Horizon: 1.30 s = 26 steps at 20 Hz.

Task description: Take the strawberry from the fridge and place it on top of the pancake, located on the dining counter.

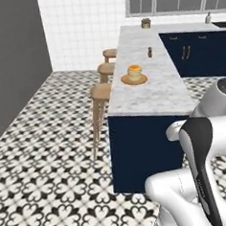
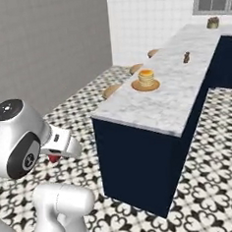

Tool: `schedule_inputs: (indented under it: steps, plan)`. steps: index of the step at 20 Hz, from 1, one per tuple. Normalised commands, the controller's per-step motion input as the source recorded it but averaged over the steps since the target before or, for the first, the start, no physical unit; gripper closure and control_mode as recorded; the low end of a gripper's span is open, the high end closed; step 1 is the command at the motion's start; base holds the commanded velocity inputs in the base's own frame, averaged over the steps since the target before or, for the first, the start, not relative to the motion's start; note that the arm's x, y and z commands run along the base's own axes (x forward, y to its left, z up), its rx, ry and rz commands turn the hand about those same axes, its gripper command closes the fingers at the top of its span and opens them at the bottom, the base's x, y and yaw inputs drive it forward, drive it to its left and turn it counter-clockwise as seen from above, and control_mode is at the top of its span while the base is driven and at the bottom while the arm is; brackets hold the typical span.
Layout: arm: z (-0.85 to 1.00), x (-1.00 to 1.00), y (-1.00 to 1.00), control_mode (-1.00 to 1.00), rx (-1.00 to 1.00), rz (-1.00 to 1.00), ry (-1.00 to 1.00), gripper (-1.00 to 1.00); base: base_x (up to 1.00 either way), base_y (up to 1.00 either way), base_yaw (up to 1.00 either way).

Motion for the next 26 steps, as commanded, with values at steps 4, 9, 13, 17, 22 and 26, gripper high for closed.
schedule_inputs:
  steps: [4, 9, 13, 17, 22, 26]
  plan:
    - [0.00, 0.00, 0.00, 1.00, 0.00, 0.00, 0.00, 1.00, 0.39, 1.00, -0.48]
    - [0.00, 0.00, 0.00, 1.00, 0.00, 0.00, 0.00, 1.00, 0.28, 1.00, -0.48]
    - [0.00, 0.00, 0.00, 1.00, 0.00, 0.00, 0.00, 1.00, 0.35, 1.00, -0.56]
    - [0.00, 0.00, 0.00, 1.00, 0.00, 0.00, 0.00, 1.00, 0.42, 0.99, -0.60]
    - [0.00, 0.00, 0.00, 1.00, 0.00, 0.00, 0.00, 1.00, 0.36, 0.99, -0.58]
    - [0.00, 0.00, 0.00, 1.00, 0.00, 0.00, 0.00, 1.00, 0.24, 1.00, -0.49]
